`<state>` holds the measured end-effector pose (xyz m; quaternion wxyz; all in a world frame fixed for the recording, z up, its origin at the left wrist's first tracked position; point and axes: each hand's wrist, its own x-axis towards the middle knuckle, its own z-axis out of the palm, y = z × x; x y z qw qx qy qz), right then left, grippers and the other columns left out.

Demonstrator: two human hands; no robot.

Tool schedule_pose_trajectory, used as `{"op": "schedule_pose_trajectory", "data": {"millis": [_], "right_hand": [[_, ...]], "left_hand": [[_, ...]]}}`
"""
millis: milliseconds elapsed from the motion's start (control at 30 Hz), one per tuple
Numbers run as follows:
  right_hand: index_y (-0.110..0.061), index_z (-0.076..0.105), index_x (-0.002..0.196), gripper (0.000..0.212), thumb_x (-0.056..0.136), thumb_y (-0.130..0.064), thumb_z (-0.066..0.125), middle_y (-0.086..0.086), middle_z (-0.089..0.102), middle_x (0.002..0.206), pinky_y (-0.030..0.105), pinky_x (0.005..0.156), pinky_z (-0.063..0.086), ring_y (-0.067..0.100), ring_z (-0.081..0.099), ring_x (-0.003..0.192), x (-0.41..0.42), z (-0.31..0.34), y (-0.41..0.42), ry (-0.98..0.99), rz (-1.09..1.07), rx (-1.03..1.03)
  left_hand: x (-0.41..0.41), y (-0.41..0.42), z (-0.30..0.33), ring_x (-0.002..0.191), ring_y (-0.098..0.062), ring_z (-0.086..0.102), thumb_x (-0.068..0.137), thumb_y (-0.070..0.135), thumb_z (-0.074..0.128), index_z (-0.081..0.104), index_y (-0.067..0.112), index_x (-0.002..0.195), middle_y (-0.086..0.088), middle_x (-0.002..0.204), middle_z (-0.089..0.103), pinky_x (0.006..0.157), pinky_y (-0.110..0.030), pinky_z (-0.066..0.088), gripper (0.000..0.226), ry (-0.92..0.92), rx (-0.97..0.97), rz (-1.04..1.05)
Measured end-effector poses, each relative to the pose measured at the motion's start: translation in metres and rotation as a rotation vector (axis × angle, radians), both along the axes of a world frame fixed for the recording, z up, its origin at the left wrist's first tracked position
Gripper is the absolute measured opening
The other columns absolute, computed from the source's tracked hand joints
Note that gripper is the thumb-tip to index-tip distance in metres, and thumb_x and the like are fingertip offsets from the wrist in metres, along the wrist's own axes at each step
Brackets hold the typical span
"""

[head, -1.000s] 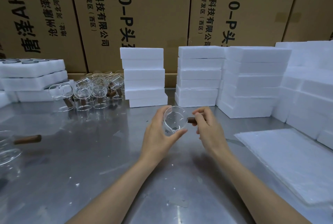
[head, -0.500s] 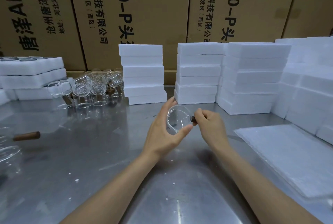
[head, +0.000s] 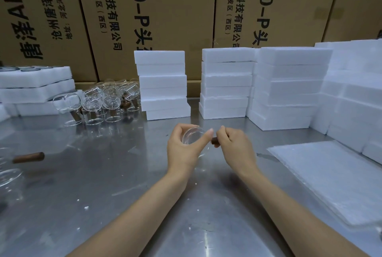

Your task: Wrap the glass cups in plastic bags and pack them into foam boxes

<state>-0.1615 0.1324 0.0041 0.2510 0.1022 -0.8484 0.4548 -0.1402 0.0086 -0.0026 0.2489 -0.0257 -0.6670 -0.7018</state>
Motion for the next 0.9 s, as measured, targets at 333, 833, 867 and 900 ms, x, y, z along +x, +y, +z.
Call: {"op": "schedule_pose_trajectory", "data": {"millis": [333, 833, 867, 900], "right_hand": [[-0.005, 0.050, 0.054, 0.046, 0.094, -0.024, 0.037, -0.023, 0.061, 0.051, 0.017, 0.041, 0.031, 0.003, 0.041, 0.040, -0.004, 0.004, 0.009, -0.073, -0.030, -0.033], [-0.019, 0.049, 0.036, 0.055, 0.090, -0.019, 0.038, -0.016, 0.051, 0.035, 0.023, 0.043, 0.024, 0.007, 0.029, 0.037, -0.009, 0.007, 0.024, -0.327, -0.056, -0.217], [-0.020, 0.049, 0.040, 0.051, 0.090, -0.019, 0.038, -0.015, 0.050, 0.034, 0.023, 0.043, 0.024, 0.007, 0.029, 0.038, -0.008, 0.007, 0.024, -0.331, -0.060, -0.220], [-0.018, 0.049, 0.043, 0.049, 0.090, -0.019, 0.038, -0.015, 0.050, 0.034, 0.023, 0.043, 0.024, 0.008, 0.030, 0.039, -0.008, 0.007, 0.024, -0.331, -0.063, -0.220]], "left_hand": [[0.004, -0.008, 0.008, 0.078, 0.003, 0.066, 0.082, 0.034, 0.072, 0.077, 0.012, 0.093, 0.003, 0.091, 0.075, 0.064, -0.007, 0.046, 0.025, -0.158, 0.225, -0.131], [-0.004, -0.032, 0.002, 0.117, -0.008, 0.059, 0.079, 0.008, 0.071, 0.061, 0.016, 0.122, 0.001, 0.123, 0.066, 0.087, -0.013, 0.046, 0.045, -0.146, 0.073, -0.737], [-0.005, -0.032, 0.001, 0.118, -0.009, 0.058, 0.078, 0.008, 0.070, 0.060, 0.017, 0.125, 0.001, 0.125, 0.065, 0.088, -0.014, 0.046, 0.049, -0.141, 0.044, -0.732], [-0.005, -0.032, 0.001, 0.120, -0.009, 0.058, 0.075, 0.009, 0.070, 0.058, 0.018, 0.126, 0.002, 0.127, 0.064, 0.088, -0.014, 0.046, 0.053, -0.136, 0.016, -0.720]]}}
